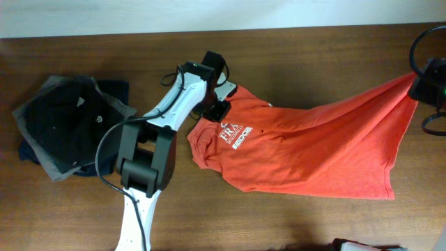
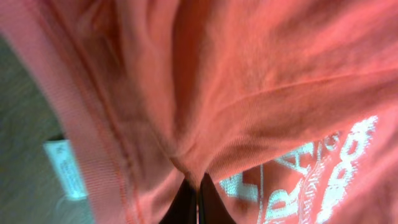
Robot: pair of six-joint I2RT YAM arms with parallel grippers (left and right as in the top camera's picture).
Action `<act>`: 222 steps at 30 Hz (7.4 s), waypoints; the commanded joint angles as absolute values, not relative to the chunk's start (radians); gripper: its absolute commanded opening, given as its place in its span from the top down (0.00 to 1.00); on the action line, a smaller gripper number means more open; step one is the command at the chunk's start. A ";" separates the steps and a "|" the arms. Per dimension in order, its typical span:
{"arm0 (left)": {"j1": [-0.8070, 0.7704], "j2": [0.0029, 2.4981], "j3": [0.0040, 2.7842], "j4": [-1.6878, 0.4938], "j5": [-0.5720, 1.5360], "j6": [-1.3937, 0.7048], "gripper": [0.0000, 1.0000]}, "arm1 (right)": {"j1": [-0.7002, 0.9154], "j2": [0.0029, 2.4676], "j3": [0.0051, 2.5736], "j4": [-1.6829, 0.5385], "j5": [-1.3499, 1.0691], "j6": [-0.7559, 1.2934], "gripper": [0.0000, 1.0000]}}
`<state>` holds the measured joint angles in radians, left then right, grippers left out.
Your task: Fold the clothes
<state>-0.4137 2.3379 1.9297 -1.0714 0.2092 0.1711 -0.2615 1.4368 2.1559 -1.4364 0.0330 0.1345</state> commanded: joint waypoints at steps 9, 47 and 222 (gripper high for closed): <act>-0.318 2.121 2.286 -1.346 0.186 0.174 1.00 | -0.269 1.427 2.162 -1.447 0.093 0.136 0.95; -0.231 1.248 2.545 -1.456 0.054 0.162 0.99 | -0.270 1.181 2.458 -1.698 0.098 0.245 0.95; -0.122 2.112 1.705 -0.887 0.386 0.421 1.00 | -0.328 1.695 1.121 -1.088 -0.262 0.260 0.96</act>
